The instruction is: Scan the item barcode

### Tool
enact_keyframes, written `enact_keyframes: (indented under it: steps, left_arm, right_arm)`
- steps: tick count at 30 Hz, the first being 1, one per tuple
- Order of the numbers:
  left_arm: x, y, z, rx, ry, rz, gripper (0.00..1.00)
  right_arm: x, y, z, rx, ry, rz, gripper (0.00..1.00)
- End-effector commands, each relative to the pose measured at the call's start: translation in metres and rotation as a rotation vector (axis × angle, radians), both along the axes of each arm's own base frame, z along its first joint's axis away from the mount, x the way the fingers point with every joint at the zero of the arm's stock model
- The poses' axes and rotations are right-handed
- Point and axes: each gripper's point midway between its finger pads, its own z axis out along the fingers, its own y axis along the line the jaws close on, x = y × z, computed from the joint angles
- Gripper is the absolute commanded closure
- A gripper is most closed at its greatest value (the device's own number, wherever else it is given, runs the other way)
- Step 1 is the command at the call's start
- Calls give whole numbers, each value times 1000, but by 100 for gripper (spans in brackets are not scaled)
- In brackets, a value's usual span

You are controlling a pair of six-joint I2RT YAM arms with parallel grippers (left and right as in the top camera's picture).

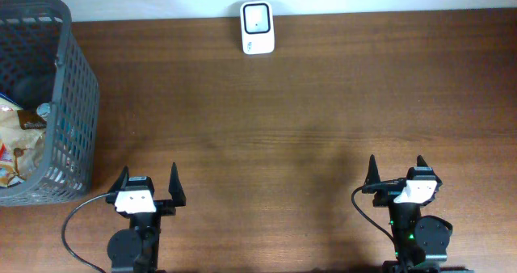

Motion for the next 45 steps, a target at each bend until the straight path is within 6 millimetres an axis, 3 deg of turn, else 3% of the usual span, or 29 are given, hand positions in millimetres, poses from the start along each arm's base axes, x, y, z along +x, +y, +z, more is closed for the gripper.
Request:
enact_keyframes:
  steps: [1,15,20,22,24,28,33,35,39,42,45]
  left_arm:
    - [0,-2,-1,-8,-4,-12,1]
    - [0,4,5,50,-25,16,1]
    - [-4,-45,16,-4,-74,-263,1]
    - [-11,-67,35,6,-153,-399,1]
    - [-19,-75,64,35,-280,-453,1]
    - [-36,-73,123,83,-490,-436,1]
    - [-48,-61,187,86,-541,-354,1]
    - [-41,-54,207,63,-449,-314,1]
    - [-13,-57,210,14,-101,-336,1]
    - [4,-78,216,-8,138,-475,1]
    - [31,-73,233,12,223,-450,1]
  right_arm:
    - [0,0,-3,-3,5,-3,2]
    - [0,0,-3,-3,5,-3,2]
    - [0,0,-3,-3,5,-3,2]
    - [0,0,-3,-3,5,-3,2]
    - [0,0,-3,-3,5,-3,2]
    - [0,0,-3,-3,5,-3,2]
    - [0,0,-3,-3,5,-3,2]
    - [0,0,-3,-3,5,-3,2]
    - [0,0,-3,-3,5,-3,2]
    - [0,0,-3,-3,5,-3,2]
    - [0,0,-3,-3,5,-3,2]
